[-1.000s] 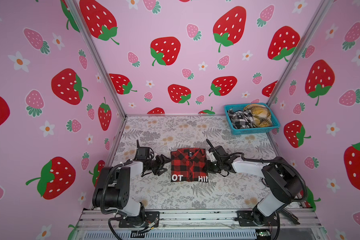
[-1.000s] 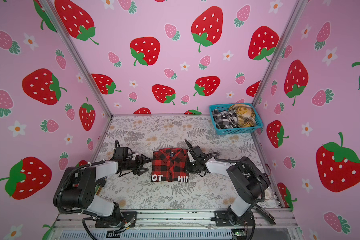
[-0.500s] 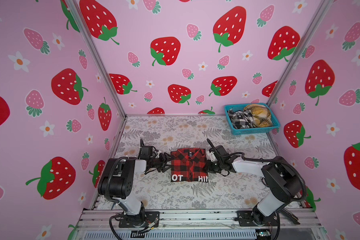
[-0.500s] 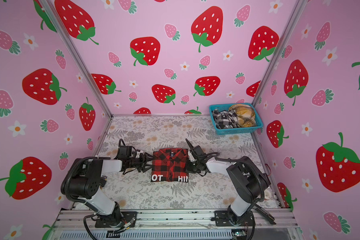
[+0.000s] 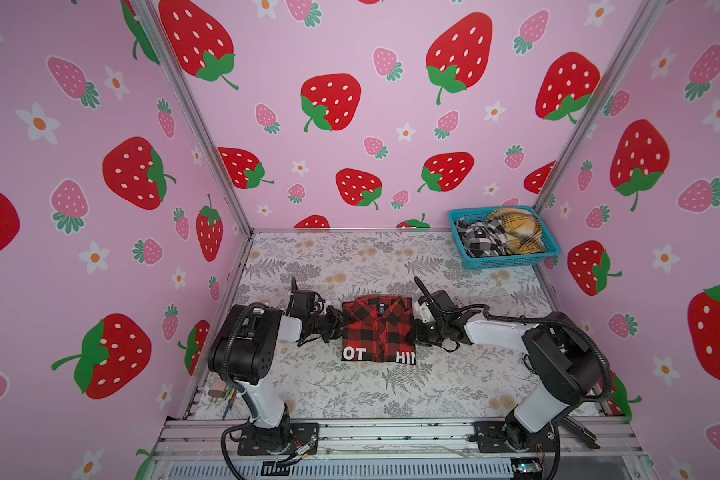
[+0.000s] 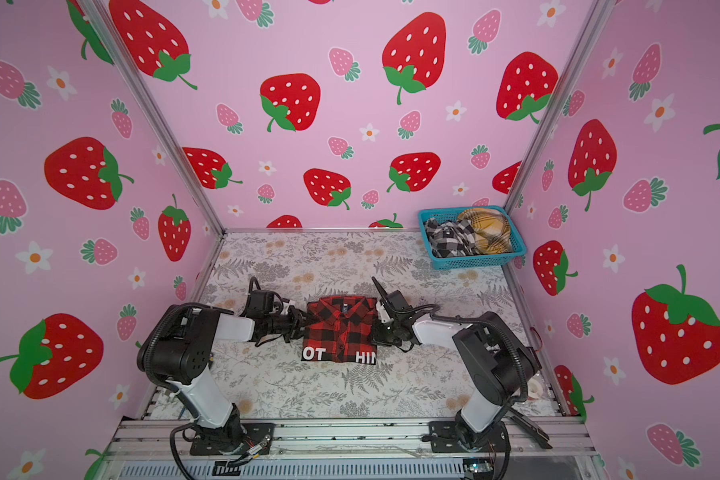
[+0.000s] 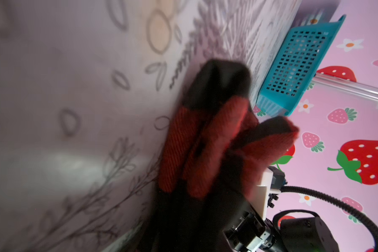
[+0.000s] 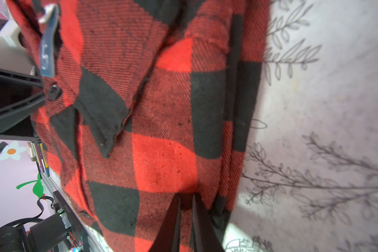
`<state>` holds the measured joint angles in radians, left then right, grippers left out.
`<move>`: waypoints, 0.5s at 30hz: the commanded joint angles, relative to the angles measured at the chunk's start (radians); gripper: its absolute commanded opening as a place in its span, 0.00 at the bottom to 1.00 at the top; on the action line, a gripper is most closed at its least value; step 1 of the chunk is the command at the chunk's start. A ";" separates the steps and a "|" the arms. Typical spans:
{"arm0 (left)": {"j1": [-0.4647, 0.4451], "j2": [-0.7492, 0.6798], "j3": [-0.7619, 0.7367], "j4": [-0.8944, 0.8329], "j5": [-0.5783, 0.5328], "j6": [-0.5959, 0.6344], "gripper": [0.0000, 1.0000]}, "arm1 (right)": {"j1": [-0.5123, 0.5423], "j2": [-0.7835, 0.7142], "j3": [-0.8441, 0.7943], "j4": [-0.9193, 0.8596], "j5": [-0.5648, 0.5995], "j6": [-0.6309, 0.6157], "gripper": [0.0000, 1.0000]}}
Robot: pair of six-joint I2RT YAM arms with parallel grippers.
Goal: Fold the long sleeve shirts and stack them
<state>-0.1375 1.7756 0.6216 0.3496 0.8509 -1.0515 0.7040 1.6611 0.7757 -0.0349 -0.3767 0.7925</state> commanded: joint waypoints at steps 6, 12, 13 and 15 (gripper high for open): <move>-0.025 0.007 0.059 -0.101 -0.041 -0.013 0.11 | -0.006 -0.032 -0.033 -0.008 0.051 -0.013 0.15; -0.028 -0.039 0.154 -0.327 -0.082 0.135 0.00 | -0.012 -0.230 -0.034 -0.039 0.199 -0.090 0.16; -0.028 -0.051 0.179 -0.393 -0.102 0.179 0.00 | -0.017 -0.261 -0.038 -0.040 0.219 -0.100 0.16; -0.028 -0.077 0.224 -0.500 -0.146 0.254 0.00 | -0.025 -0.311 -0.055 -0.037 0.244 -0.111 0.17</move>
<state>-0.1638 1.7458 0.7731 0.0463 0.7628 -0.9264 0.6907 1.4071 0.7437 -0.0525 -0.2245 0.7238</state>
